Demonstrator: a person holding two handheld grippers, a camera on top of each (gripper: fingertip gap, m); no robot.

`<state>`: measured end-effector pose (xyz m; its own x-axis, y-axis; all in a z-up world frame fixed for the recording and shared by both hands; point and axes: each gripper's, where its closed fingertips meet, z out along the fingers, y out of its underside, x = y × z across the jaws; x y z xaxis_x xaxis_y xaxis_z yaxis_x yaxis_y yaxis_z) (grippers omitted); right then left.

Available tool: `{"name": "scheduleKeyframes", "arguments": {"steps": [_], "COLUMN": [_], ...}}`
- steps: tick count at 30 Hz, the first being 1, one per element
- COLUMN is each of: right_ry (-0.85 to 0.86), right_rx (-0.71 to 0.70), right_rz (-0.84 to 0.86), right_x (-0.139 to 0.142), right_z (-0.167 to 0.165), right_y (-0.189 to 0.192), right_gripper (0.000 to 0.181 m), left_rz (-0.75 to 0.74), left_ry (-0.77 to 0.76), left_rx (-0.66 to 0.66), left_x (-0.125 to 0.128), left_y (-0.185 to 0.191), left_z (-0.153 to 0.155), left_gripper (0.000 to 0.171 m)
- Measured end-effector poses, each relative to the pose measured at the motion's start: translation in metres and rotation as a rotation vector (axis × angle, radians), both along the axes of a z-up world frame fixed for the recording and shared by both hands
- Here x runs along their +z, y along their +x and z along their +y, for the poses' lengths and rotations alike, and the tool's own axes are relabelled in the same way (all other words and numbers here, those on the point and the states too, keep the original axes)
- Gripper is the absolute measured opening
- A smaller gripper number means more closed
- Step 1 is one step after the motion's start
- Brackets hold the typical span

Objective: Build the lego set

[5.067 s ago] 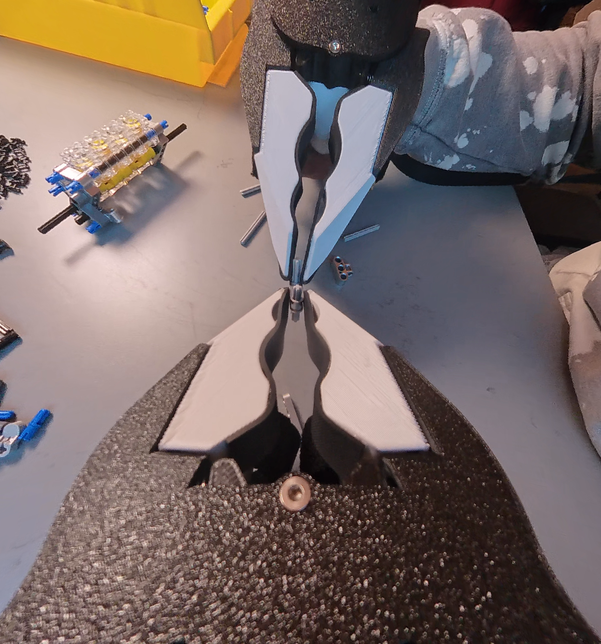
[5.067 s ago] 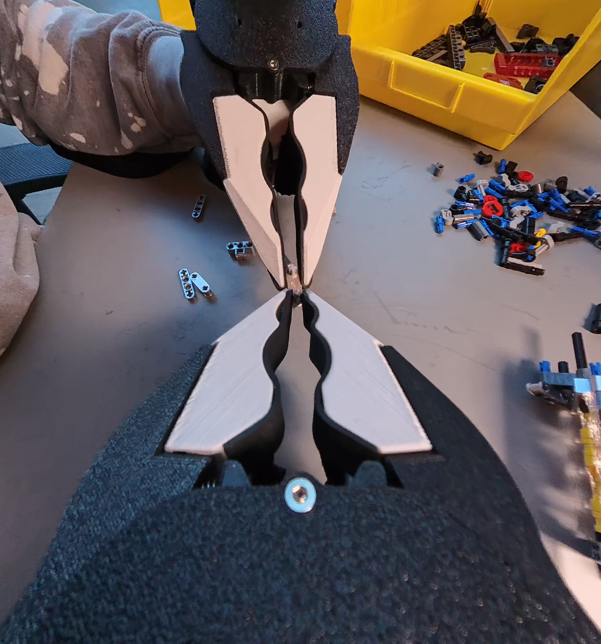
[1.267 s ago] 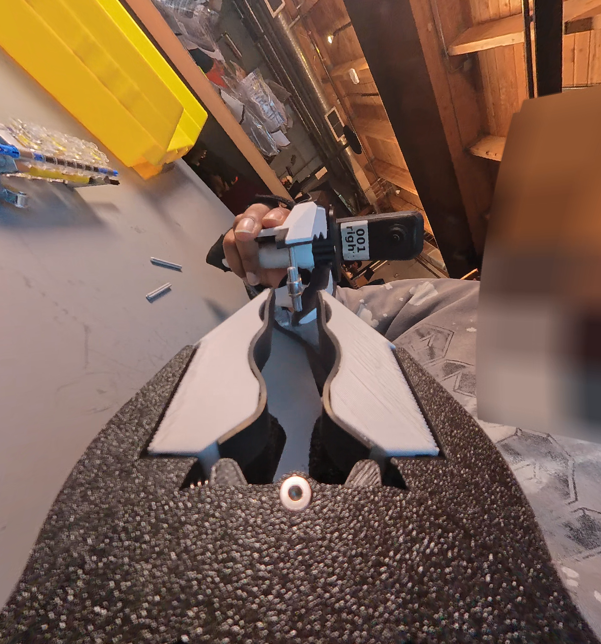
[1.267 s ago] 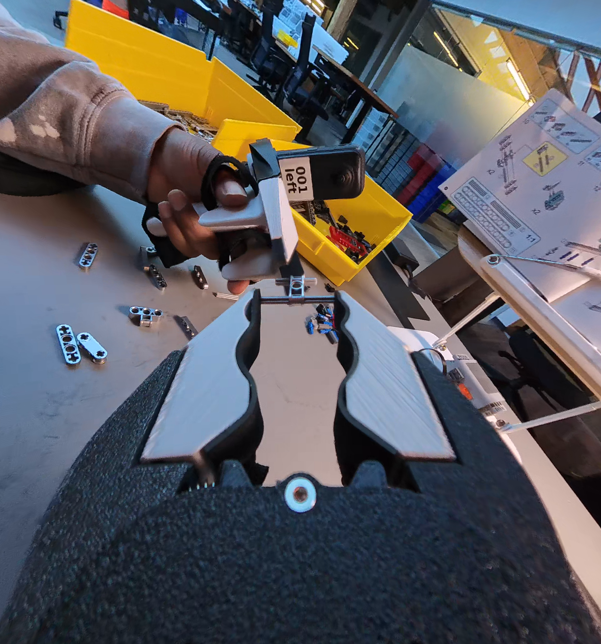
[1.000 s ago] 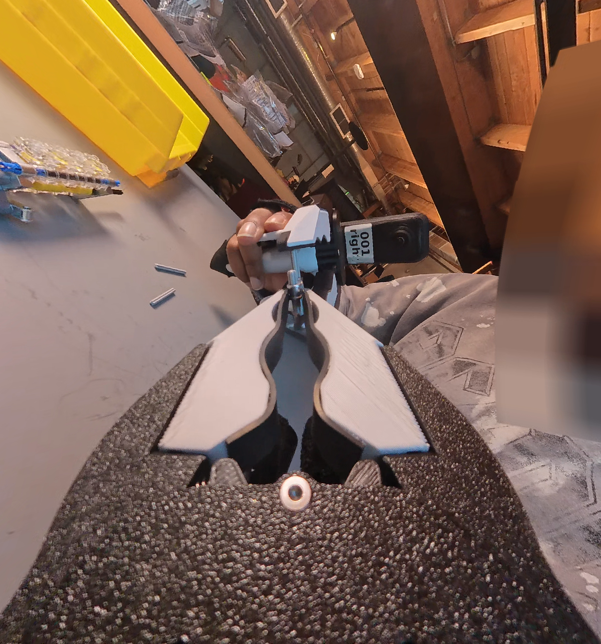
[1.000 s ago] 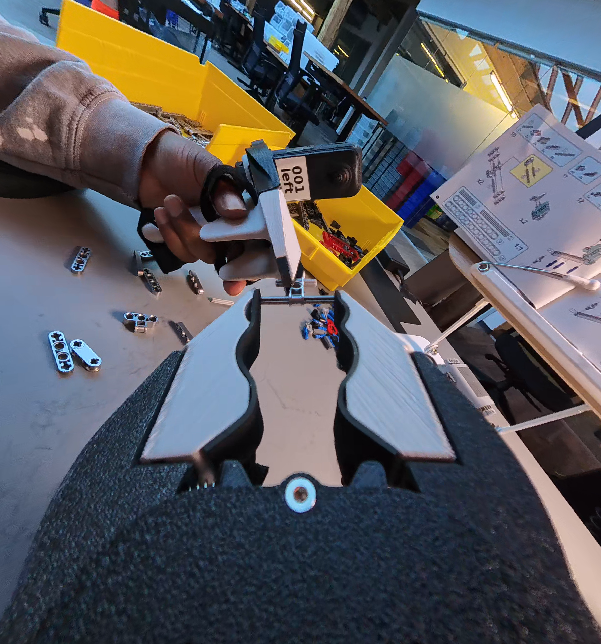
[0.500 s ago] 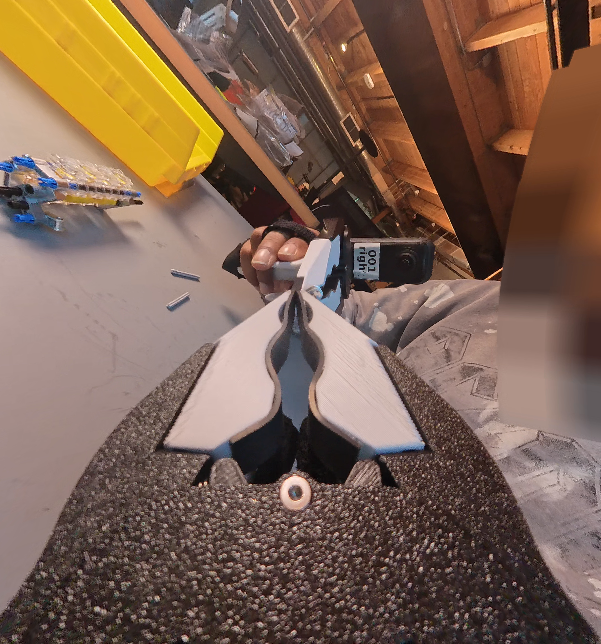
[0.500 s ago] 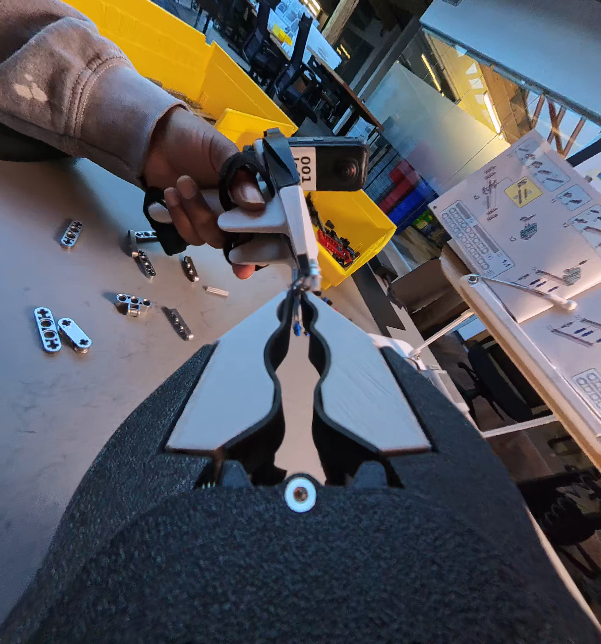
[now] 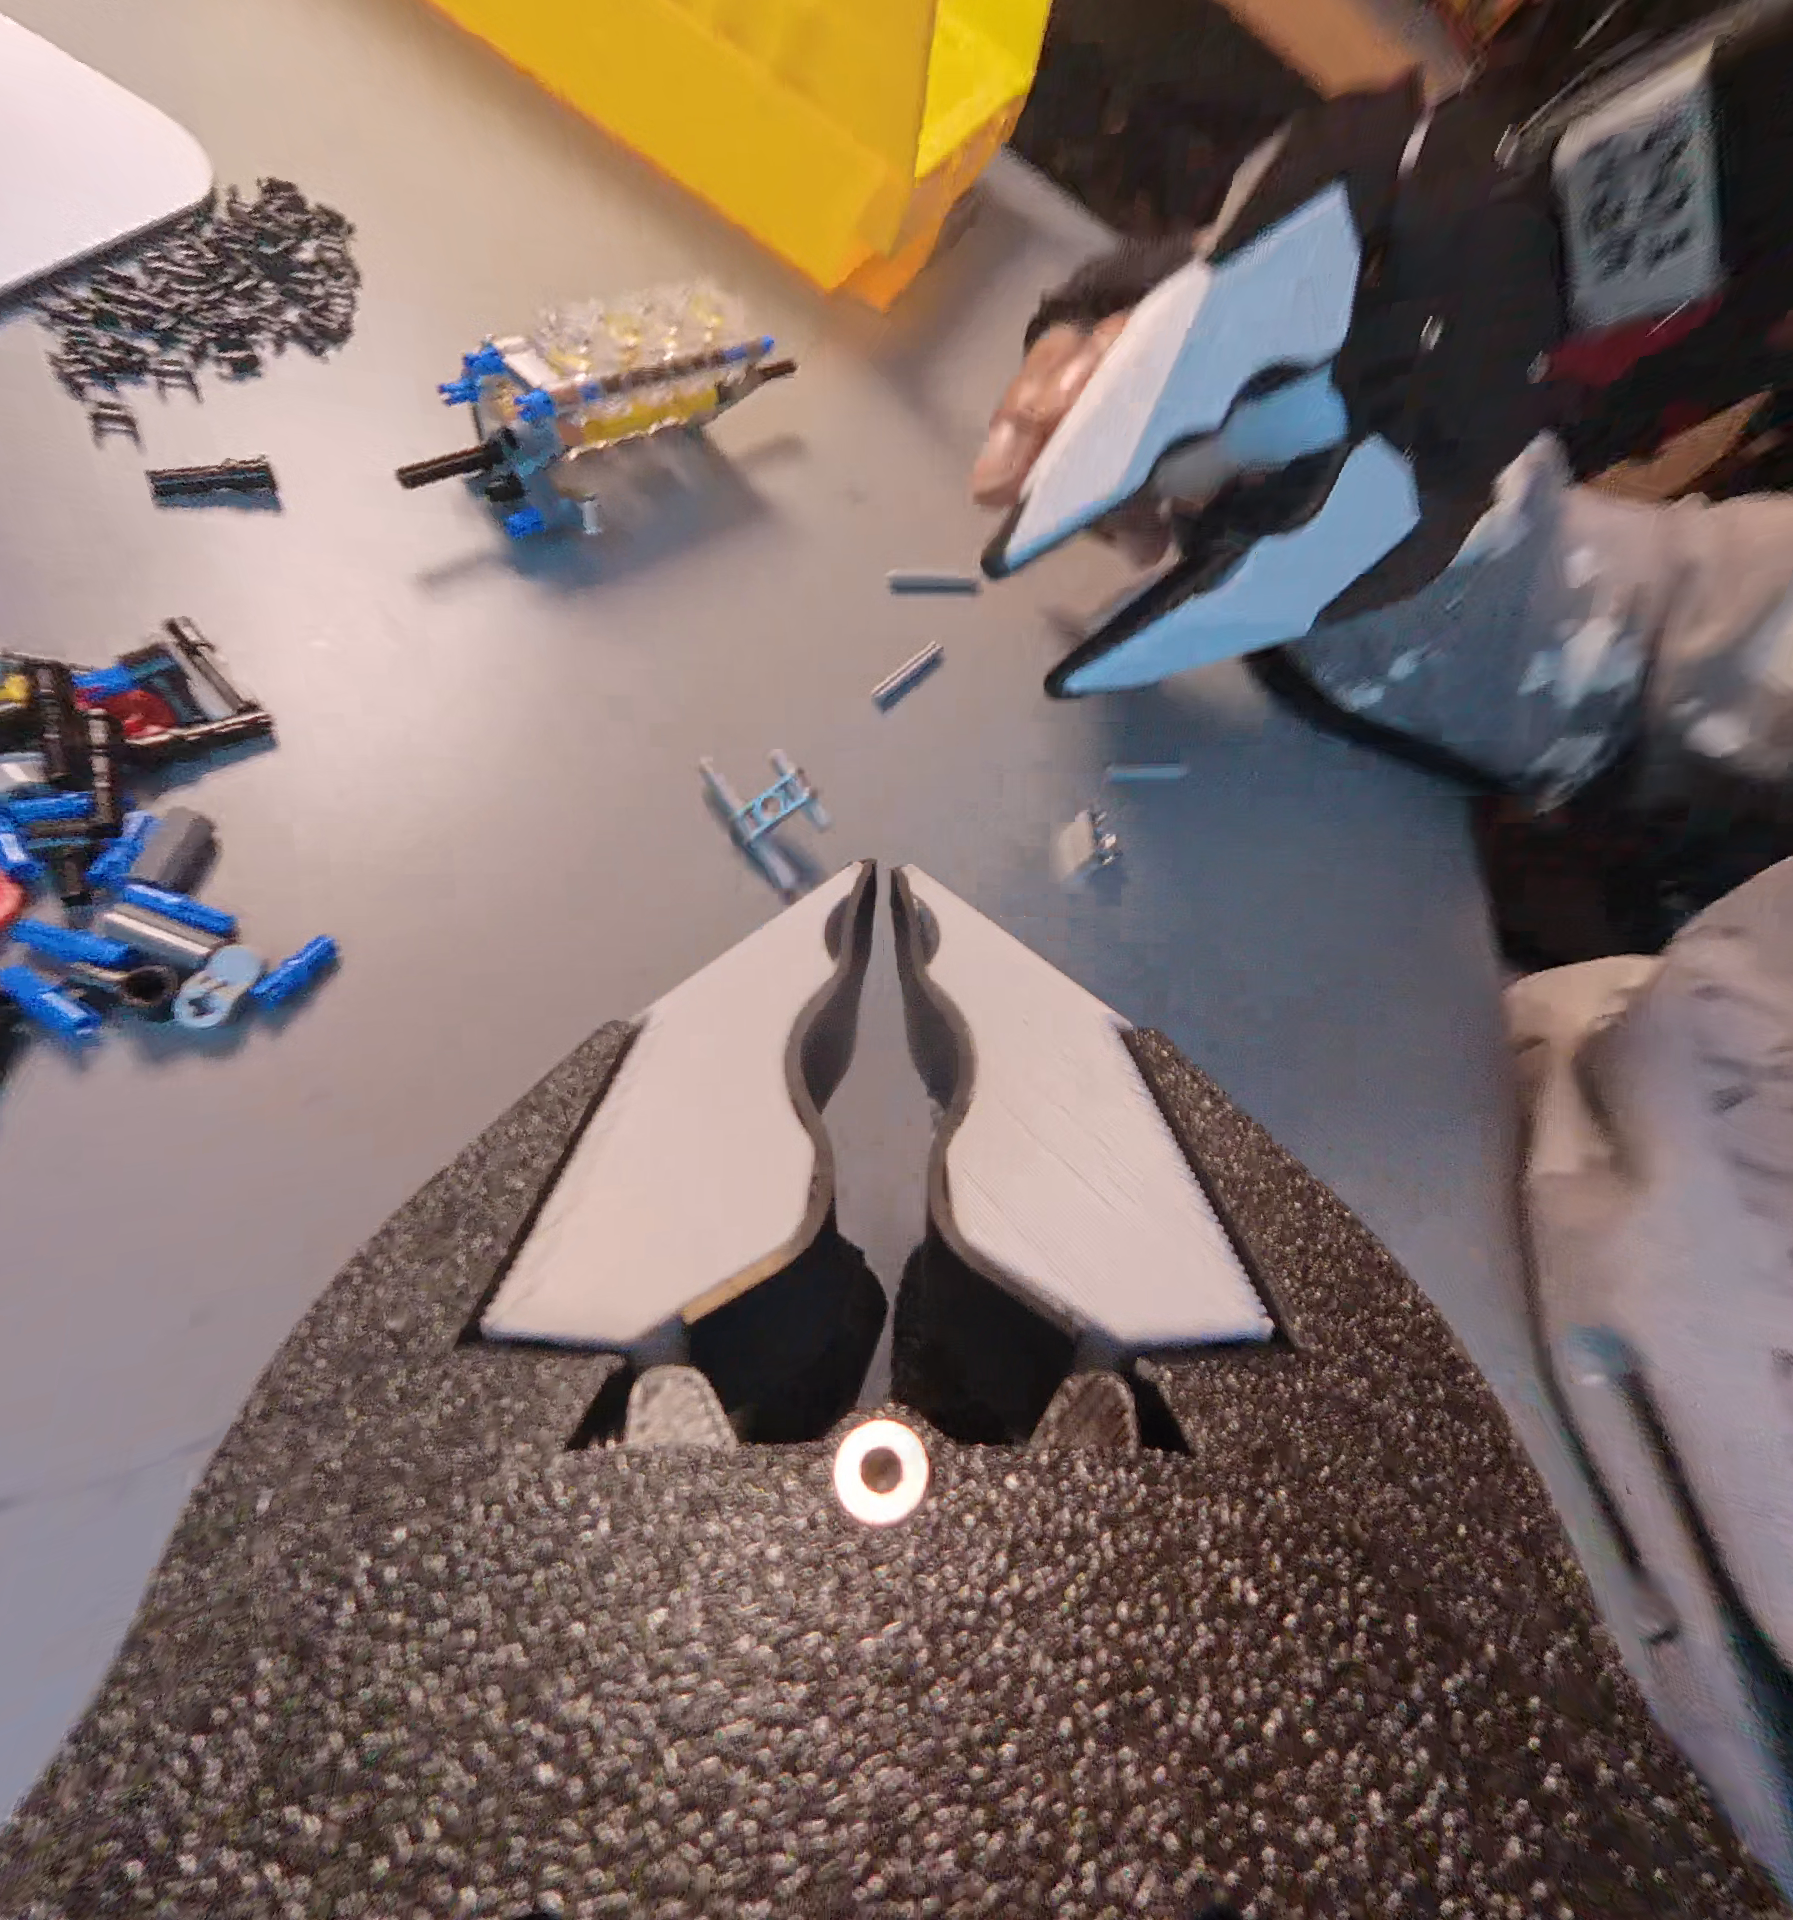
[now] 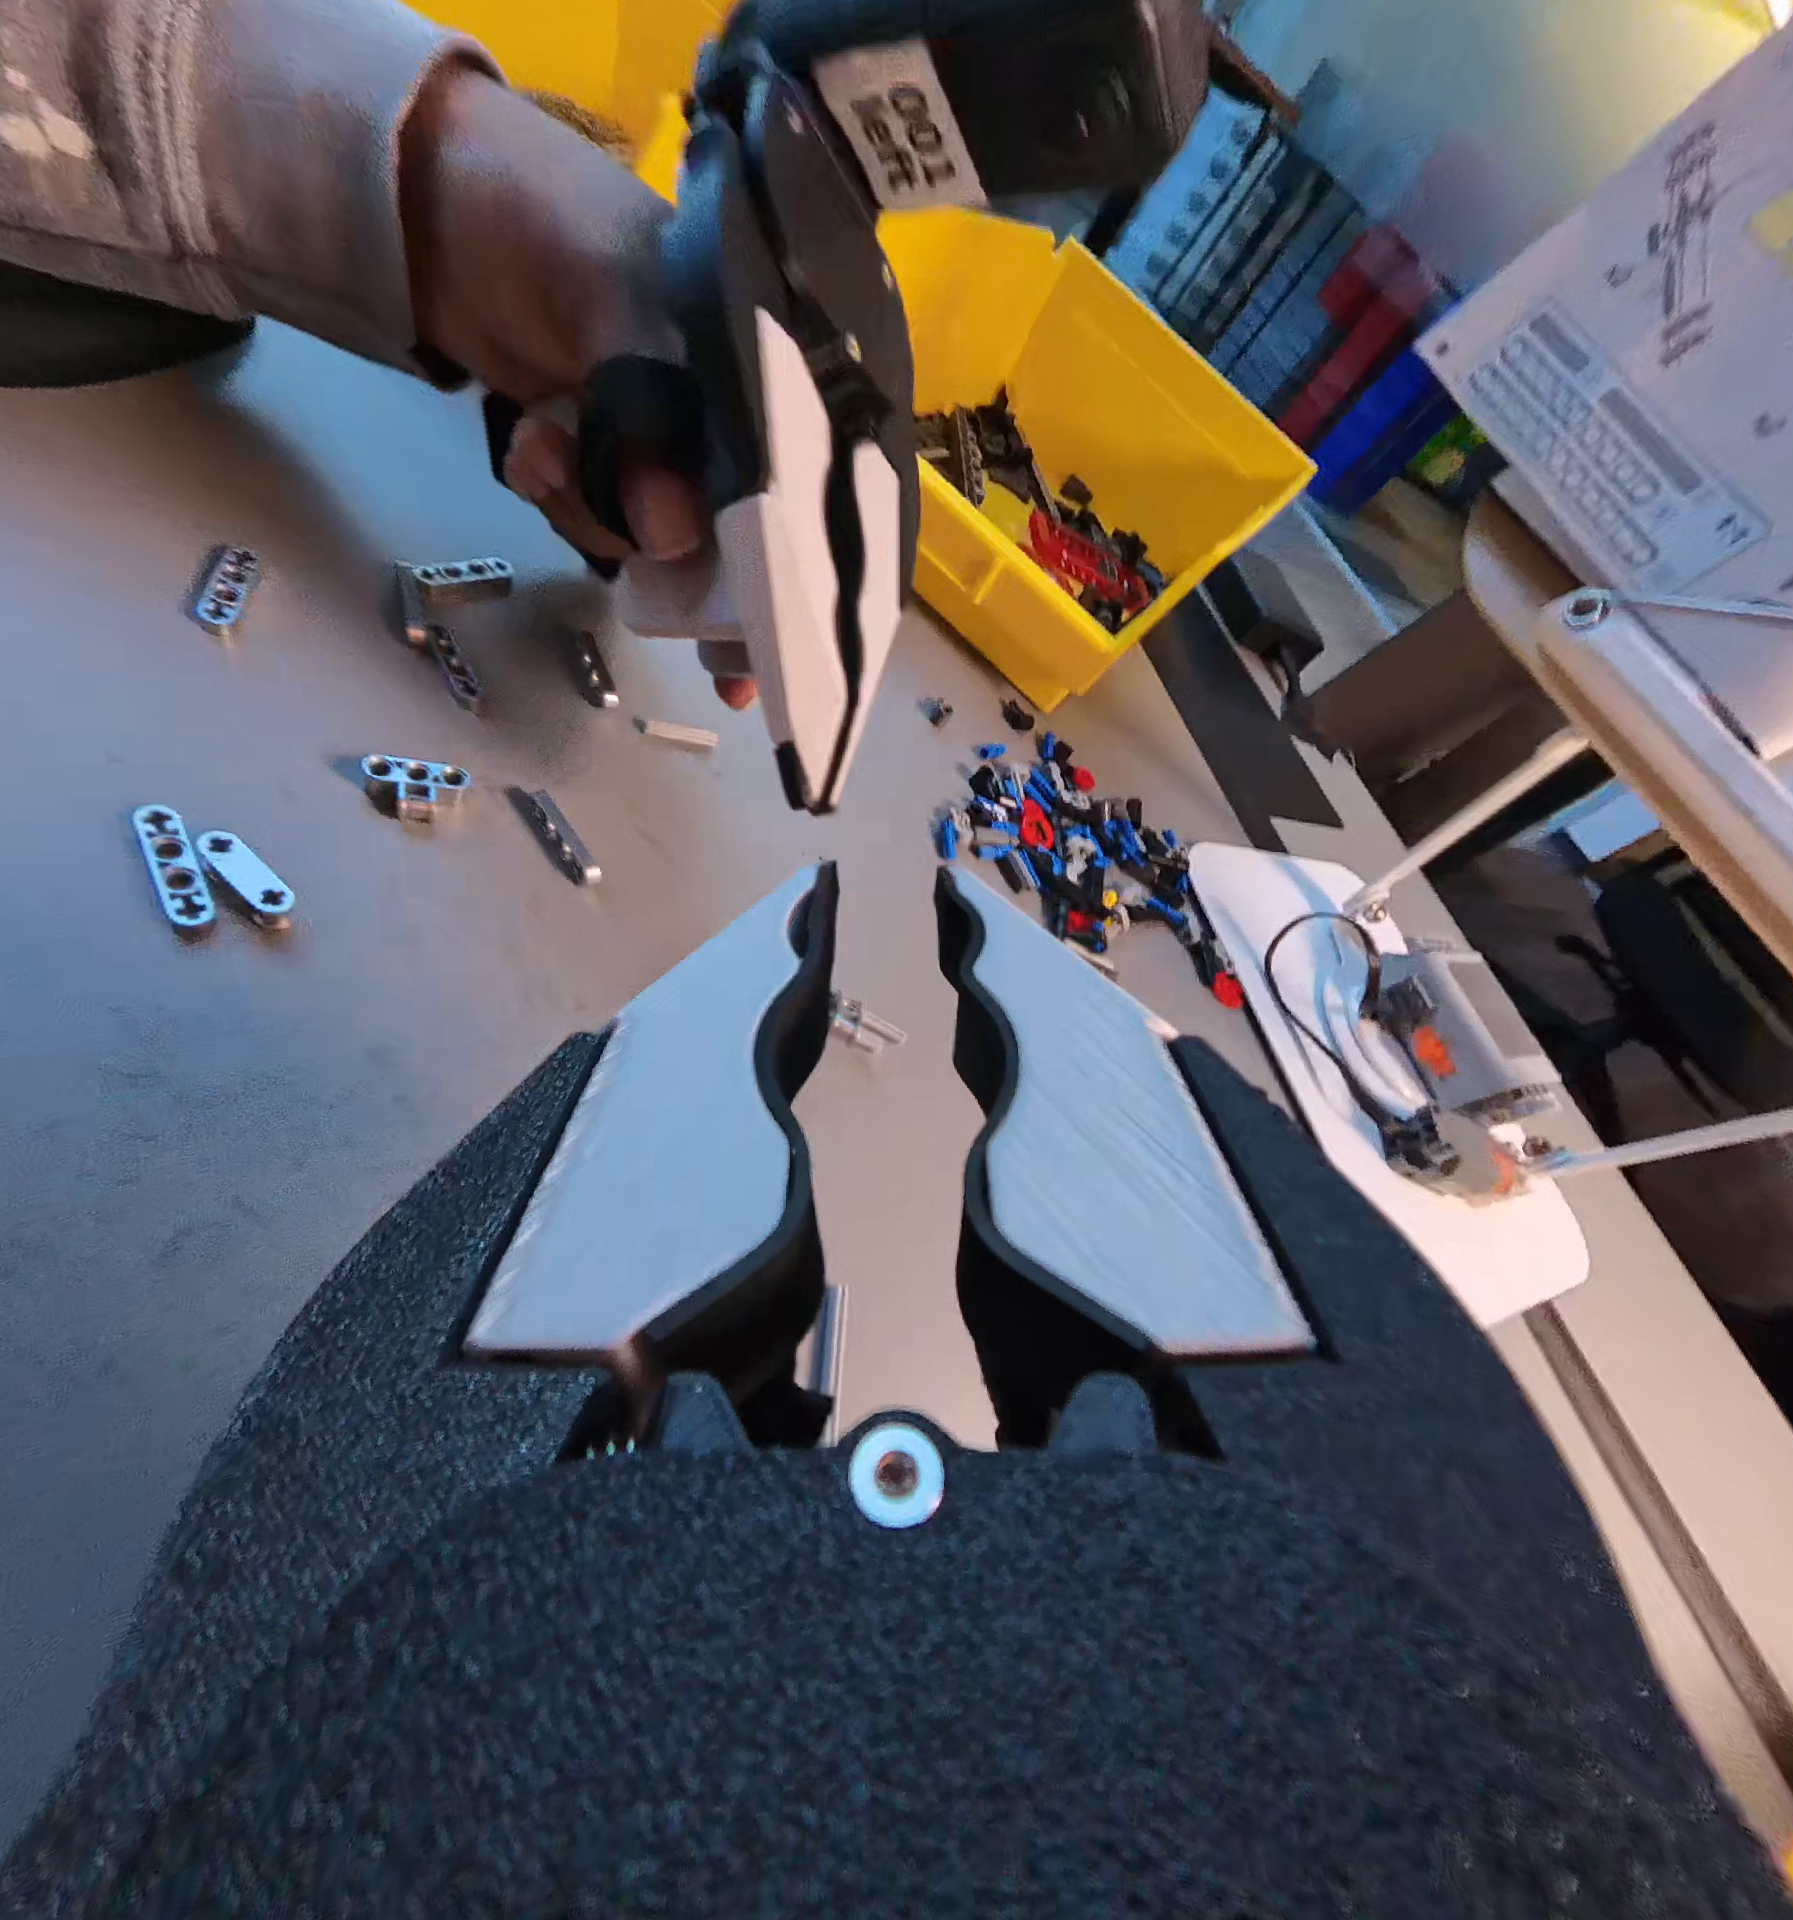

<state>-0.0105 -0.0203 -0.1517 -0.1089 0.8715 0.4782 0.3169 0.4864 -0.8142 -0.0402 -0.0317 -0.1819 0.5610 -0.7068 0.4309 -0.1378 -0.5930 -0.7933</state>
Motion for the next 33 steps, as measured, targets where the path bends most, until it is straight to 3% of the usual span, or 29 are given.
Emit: {"name": "scheduleKeyframes", "arguments": {"steps": [2,5,9,16,22,25,27,33], "right_ry": [-0.044,-0.141,-0.14,-0.185,-0.31,-0.223,-0.252,-0.573], "right_rx": [-0.036,-0.081,-0.151,-0.199,-0.103,-0.074,-0.031,0.117], "right_rz": [-0.023,-0.102,-0.281,-0.413,-0.468,-0.47,-0.447,-0.418], "right_x": [-0.004,-0.018,-0.053,-0.08,-0.086,-0.085,-0.081,-0.057], "right_z": [0.012,0.026,0.035,0.046,0.032,0.025,0.011,-0.031], "right_y": [0.004,0.01,0.016,-0.001,0.001,0.004,0.004,0.009], "right_gripper": [0.019,0.023,0.028,0.051,0.005,0.003,0.002,0.003], "left_rz": [0.146,0.255,0.305,0.301,0.309,0.311,0.309,0.197], "left_ry": [0.048,0.086,0.097,0.111,0.127,0.131,0.141,0.177], "left_rx": [0.006,0.001,0.004,0.018,0.008,-0.001,-0.015,-0.143], "left_x": [-0.013,-0.024,-0.033,-0.032,-0.031,-0.032,-0.032,-0.016], "left_y": [-0.007,-0.009,-0.01,-0.01,-0.006,-0.003,0.001,0.029], "left_z": [0.001,0.002,0.004,0.008,0.004,0.002,0.0,-0.018], "left_gripper": [0.014,0.02,0.021,0.021,0.021,0.021,0.021,0.022]}}
